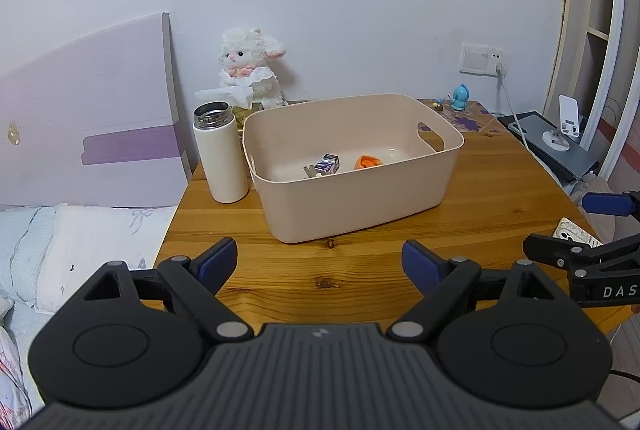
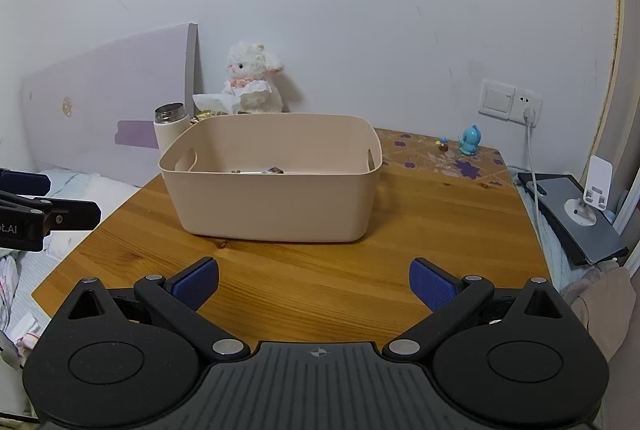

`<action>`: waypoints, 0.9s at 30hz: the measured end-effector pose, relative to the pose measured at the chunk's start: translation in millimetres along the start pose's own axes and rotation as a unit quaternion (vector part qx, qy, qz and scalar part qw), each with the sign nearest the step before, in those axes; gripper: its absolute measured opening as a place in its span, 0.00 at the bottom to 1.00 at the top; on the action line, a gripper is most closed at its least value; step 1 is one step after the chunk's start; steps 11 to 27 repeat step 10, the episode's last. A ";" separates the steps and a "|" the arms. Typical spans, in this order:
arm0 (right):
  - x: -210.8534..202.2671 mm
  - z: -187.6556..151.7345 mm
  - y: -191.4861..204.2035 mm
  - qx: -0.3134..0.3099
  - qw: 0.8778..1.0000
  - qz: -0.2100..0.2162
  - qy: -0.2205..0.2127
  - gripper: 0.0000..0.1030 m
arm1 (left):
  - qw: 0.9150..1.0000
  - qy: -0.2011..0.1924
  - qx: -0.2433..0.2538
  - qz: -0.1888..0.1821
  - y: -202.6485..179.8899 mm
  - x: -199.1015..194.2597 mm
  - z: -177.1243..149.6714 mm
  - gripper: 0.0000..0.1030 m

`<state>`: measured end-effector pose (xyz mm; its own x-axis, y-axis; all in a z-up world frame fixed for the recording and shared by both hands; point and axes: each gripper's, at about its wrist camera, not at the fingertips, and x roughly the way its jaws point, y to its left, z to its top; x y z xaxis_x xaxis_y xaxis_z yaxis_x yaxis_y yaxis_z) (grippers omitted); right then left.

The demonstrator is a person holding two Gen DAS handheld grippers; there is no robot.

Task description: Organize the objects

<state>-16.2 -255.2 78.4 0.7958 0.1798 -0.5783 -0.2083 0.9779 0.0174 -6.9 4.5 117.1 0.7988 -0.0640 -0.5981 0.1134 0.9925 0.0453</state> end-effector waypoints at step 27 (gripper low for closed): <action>10.0 0.0 0.8 0.004 1.000 0.001 0.008 1.00 | 1.000 0.003 0.006 -0.001 -0.2 5.6 1.5 0.88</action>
